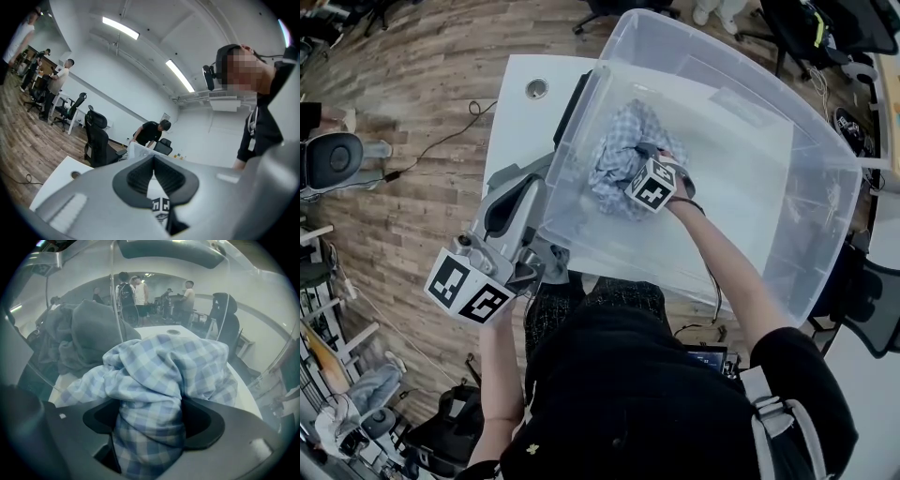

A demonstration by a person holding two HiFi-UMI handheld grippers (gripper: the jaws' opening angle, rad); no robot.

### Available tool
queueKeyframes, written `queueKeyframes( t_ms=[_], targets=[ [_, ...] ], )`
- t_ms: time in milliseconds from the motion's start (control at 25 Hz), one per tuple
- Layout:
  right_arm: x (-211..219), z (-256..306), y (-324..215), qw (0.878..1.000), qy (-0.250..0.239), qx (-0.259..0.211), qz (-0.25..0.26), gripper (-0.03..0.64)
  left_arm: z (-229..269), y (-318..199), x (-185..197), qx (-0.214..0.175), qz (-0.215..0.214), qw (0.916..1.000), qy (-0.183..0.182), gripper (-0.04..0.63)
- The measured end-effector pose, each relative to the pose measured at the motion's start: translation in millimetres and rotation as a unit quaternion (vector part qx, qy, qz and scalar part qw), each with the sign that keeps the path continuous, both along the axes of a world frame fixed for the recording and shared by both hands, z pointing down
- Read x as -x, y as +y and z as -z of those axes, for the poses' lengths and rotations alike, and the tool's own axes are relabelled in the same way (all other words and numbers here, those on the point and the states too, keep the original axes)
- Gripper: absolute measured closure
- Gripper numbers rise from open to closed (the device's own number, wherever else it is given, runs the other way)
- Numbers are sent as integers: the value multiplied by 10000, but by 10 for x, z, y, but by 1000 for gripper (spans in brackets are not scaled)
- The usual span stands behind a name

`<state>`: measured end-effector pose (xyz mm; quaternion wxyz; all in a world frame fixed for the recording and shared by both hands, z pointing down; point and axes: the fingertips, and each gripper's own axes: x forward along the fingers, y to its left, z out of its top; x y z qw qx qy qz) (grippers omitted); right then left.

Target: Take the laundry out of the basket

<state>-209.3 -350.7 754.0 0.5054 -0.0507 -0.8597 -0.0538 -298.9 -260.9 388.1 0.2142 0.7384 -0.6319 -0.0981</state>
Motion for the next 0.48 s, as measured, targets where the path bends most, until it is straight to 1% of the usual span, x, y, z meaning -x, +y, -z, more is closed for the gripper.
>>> queueKeyframes(
  t_ms=[80,200,240,320,480],
  targets=[
    [22,15,14,10000,29,-35,-36,242,20,30,14,-35,32,10000,18,588],
    [55,33,43,9998,56,-103,-137,345,55,86,32,-94,71,9999,48,588],
    [63,34,47,9998,62,-131,-162,369,67,104,37,-112,79,9999,46,588],
    [74,33,42,9997,47,-189,-174,399,86,138,49,-144,100,9998,40,588],
    [73,59,35,9994,-95,-209,-269,428,127,219,70,-220,150,9996,69,588]
  ],
)
